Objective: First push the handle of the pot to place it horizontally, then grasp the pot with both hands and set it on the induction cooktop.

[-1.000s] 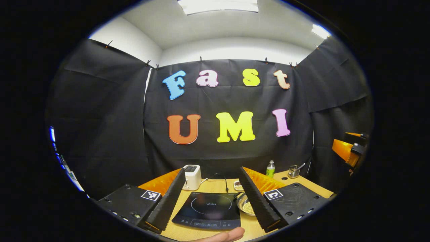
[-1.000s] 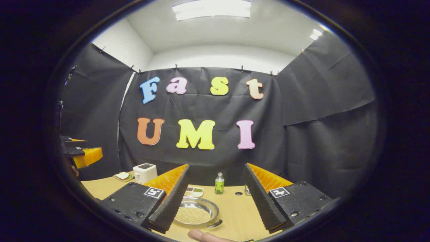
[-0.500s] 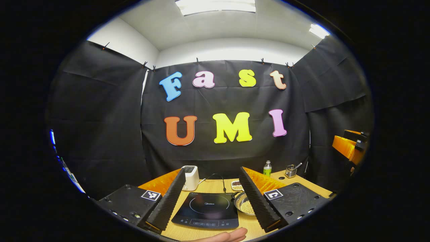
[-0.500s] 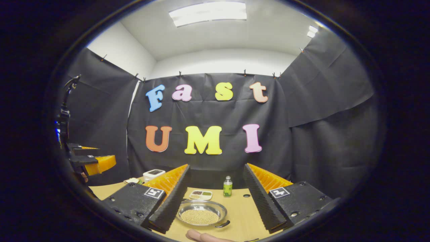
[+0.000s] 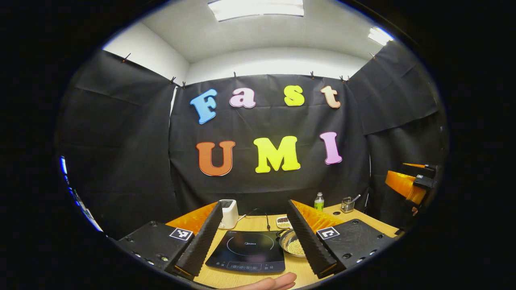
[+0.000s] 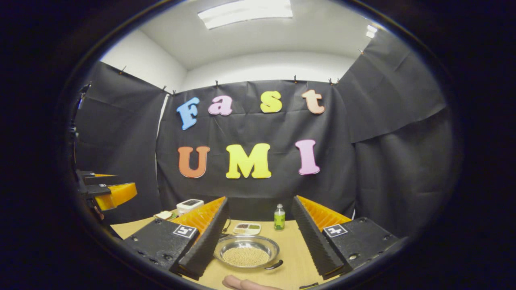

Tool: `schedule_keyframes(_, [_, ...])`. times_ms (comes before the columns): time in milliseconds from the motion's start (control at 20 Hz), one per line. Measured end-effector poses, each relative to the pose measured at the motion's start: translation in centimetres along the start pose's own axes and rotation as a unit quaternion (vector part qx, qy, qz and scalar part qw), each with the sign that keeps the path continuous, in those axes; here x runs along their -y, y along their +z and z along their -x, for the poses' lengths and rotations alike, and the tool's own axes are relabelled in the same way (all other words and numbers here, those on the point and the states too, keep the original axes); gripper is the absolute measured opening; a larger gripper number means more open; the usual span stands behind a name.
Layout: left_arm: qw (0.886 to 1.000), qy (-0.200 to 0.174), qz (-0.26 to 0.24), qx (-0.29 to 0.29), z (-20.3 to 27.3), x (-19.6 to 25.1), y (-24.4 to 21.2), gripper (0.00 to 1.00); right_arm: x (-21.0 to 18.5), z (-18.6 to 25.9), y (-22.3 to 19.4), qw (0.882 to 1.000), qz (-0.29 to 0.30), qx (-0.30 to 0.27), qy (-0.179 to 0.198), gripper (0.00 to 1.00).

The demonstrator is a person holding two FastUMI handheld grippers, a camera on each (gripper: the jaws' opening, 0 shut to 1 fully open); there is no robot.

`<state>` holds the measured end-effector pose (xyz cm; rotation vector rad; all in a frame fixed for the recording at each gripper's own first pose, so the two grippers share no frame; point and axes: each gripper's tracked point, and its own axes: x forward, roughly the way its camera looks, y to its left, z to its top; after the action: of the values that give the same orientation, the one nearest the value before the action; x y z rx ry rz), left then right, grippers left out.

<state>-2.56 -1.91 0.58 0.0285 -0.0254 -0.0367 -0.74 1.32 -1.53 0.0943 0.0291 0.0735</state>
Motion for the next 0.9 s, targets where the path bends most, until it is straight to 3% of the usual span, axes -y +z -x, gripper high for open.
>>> schedule_keyframes(150, [1.0,-0.004,-0.005,0.001,0.7,0.5,-0.4,0.95,0.3,-1.4,-2.1,1.0,-0.017,-0.025,-0.002,0.99])
schedule_keyframes(300, [1.0,-0.004,-0.001,0.005,1.1,0.7,-0.4,0.95,0.3,-2.6,-4.6,0.999,-0.017,-0.051,0.007,0.94])
schedule_keyframes(400, [1.0,-0.008,0.004,0.006,1.5,0.9,-0.4,0.96,0.1,-3.2,-6.5,0.997,-0.012,-0.072,0.015,0.86])
schedule_keyframes(500, [1.0,-0.012,0.002,0.008,1.6,1.0,-0.5,0.96,-0.3,-3.7,-7.9,0.996,-0.014,-0.088,0.022,0.75])
schedule_keyframes(600, [1.0,-0.011,-0.002,0.007,1.8,0.9,-0.8,0.95,-1.0,-4.3,-9.3,0.994,-0.027,-0.101,0.035,0.56])
schedule_keyframes(750, [1.0,-0.015,0.0,0.004,2.1,1.0,-1.4,0.95,-1.1,-5.0,-12.1,0.989,-0.014,-0.138,0.042,0.18])
schedule_keyframes(800, [1.0,-0.014,0.002,0.003,2.0,0.6,-1.6,0.96,-1.2,-5.3,-13.1,0.988,-0.006,-0.15,0.04,0.18])
schedule_keyframes(850, [1.0,-0.009,0.004,0.001,2.0,0.2,-1.8,0.96,-1.0,-5.6,-14.2,0.986,-0.002,-0.162,0.036,0.01])
schedule_keyframes(900, [1.0,-0.005,0.007,0.0,2.2,-0.2,-2.0,0.95,-1.3,-5.7,-15.5,0.983,0.006,-0.179,0.039,0.0])
